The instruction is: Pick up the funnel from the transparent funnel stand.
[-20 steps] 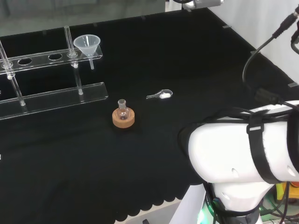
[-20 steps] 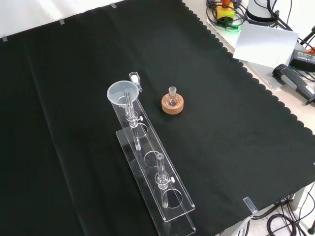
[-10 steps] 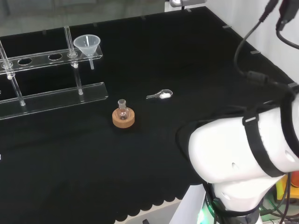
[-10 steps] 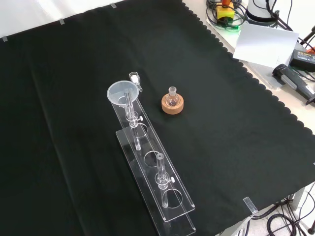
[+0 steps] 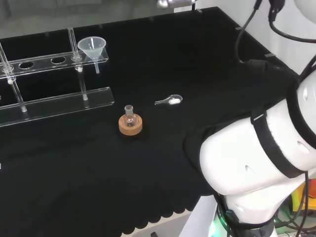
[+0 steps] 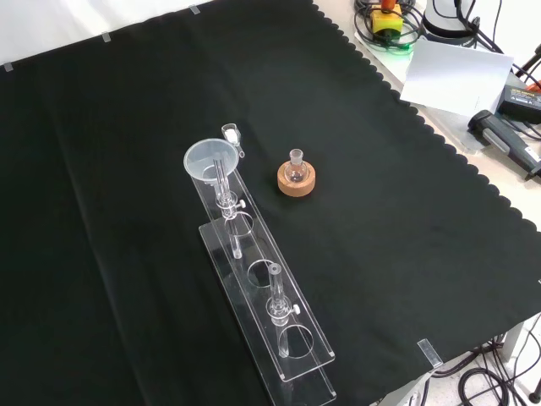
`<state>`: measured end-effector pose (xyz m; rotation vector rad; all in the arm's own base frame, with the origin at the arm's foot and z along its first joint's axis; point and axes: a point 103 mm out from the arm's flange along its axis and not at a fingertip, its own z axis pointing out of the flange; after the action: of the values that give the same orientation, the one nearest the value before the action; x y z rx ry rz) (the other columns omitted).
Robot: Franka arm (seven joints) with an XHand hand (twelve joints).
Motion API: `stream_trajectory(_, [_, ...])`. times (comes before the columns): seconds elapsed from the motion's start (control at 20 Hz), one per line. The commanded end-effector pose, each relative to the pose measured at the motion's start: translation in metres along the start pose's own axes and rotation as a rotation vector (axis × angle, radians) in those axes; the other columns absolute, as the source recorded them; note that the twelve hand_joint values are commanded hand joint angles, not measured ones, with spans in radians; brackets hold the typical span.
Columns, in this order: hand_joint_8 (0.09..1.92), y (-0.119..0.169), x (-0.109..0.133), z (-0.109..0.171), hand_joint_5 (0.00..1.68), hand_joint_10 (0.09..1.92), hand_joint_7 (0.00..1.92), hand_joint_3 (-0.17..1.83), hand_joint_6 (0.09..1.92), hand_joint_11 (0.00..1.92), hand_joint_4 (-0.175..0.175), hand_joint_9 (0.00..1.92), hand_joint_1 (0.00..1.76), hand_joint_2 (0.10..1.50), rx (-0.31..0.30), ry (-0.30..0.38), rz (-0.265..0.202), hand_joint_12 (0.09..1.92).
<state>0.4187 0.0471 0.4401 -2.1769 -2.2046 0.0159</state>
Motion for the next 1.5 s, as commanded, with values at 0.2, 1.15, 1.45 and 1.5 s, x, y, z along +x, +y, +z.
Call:
stream_trajectory(0.2, [0.09, 0.018, 0.023, 0.015, 0.0, 0.09, 0.0, 0.11, 0.09, 0.0, -0.024, 0.0, 0.28, 0.62, 0.002, 0.015, -0.024, 0.09])
stream_trajectory(1.15, [0.09, 0.058, 0.064, 0.076, 0.0, 0.09, 0.01, 0.09, 0.09, 0.0, -0.052, 0.0, 0.3, 0.62, 0.085, 0.043, -0.041, 0.09])
stream_trajectory(1.45, [0.09, 0.072, 0.068, 0.092, 0.0, 0.09, 0.01, 0.09, 0.09, 0.0, -0.053, 0.0, 0.31, 0.63, 0.108, 0.04, -0.041, 0.09])
stream_trajectory(1.5, [0.09, 0.074, 0.07, 0.094, 0.0, 0.09, 0.01, 0.09, 0.09, 0.0, -0.053, 0.0, 0.31, 0.63, 0.112, 0.039, -0.043, 0.09])
